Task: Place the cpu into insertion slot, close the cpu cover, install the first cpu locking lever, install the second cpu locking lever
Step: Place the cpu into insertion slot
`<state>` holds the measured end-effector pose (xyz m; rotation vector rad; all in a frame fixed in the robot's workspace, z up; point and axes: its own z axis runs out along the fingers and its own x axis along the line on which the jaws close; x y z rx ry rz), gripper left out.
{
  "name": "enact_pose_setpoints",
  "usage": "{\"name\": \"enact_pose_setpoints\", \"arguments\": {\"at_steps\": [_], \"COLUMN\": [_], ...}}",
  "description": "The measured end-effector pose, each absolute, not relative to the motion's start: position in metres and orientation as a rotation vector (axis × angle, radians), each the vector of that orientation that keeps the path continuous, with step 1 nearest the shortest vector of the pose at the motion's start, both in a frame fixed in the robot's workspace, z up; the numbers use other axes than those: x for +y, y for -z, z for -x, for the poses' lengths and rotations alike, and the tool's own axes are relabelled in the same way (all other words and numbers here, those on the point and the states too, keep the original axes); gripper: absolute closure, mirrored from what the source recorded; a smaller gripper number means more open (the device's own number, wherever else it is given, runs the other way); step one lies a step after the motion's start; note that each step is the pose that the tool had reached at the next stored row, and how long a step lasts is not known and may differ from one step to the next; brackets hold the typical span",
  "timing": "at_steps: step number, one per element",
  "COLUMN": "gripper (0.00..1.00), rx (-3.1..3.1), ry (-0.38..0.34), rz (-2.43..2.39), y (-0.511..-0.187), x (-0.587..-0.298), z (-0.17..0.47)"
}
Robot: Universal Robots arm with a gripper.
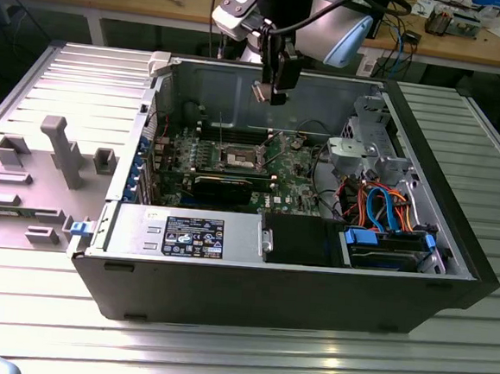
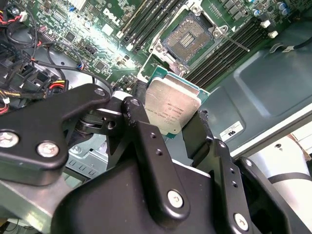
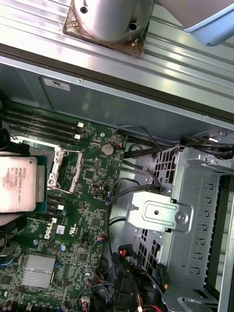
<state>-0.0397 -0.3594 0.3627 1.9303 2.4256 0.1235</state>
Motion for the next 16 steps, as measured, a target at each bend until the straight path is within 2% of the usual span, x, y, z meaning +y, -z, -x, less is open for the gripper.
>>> {"name": "enact_pose_setpoints", "arguments": {"at_steps": [16], "gripper": [0.46], "rx": [2.378], "ry": [-0.121], "rz": [-1.985], "y": [-0.3627], "x": [-0.3593], "z": [0.0397]}}
